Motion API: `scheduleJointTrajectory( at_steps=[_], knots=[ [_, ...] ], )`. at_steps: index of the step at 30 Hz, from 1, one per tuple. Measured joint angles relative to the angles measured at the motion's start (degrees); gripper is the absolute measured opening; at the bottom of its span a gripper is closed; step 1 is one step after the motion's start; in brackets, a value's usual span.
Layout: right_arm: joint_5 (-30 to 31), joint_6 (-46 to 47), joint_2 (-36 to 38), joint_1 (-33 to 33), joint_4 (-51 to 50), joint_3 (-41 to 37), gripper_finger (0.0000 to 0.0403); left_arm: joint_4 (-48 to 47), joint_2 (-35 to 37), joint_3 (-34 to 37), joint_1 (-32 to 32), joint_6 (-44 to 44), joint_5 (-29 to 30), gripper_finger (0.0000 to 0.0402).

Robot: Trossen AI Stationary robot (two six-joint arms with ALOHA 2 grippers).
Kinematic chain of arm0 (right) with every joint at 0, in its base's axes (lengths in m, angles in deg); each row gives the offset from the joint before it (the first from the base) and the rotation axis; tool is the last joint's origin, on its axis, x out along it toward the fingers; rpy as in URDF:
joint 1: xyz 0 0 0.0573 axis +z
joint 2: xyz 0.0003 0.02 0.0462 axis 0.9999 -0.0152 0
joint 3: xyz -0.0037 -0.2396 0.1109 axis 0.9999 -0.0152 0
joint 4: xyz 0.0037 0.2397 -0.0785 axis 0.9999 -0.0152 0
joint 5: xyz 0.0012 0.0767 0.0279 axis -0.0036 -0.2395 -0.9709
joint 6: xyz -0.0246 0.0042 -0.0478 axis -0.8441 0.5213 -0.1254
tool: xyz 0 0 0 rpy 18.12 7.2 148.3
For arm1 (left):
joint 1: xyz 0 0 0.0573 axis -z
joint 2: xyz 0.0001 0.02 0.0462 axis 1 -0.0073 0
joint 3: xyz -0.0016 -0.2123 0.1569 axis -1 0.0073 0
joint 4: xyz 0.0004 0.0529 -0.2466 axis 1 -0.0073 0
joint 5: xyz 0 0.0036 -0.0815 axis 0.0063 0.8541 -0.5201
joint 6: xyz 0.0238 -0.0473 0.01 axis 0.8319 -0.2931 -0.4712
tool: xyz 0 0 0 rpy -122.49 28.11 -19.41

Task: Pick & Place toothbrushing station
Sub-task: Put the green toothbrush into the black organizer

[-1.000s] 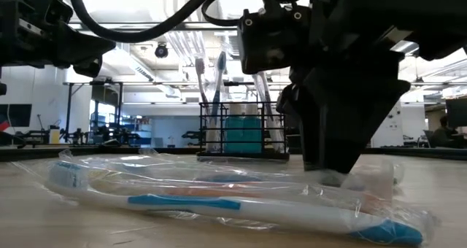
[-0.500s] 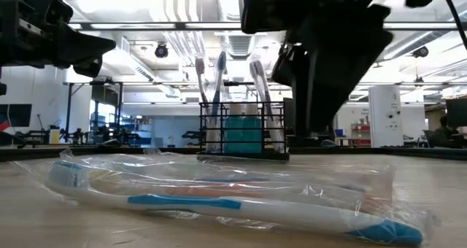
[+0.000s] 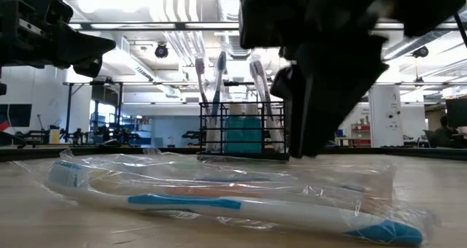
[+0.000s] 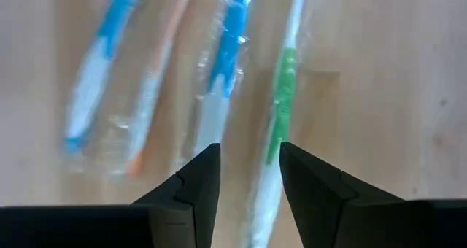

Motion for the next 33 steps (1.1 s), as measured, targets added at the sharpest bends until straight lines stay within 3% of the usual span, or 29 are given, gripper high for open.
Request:
scheduleJointTrajectory(
  at_steps=[4,17,20,26,33],
  knots=[
    [3.81,1.28,-0.12,-0.12,0.10,-2.05,0.0137,0.00,0.00,0.00,-0.01,-0.02,0.00,0.0003],
    [4.05,2.24,0.01,-0.63,0.71,-5.13,0.0134,0.01,0.00,-0.01,-0.01,-0.04,0.00,0.0003],
    [4.07,1.91,0.08,-0.85,0.59,-5.15,0.0112,0.02,0.00,0.00,-0.01,-0.04,0.00,0.0003],
    [3.91,0.09,0.97,-1.36,0.00,-5.31,0.0023,0.03,0.00,0.00,0.00,-0.04,0.00,0.0003],
    [4.92,-0.65,6.45,-1.42,0.10,-5.37,0.0021,0.04,0.00,0.00,-0.01,-0.04,0.00,0.0003]
  ],
)
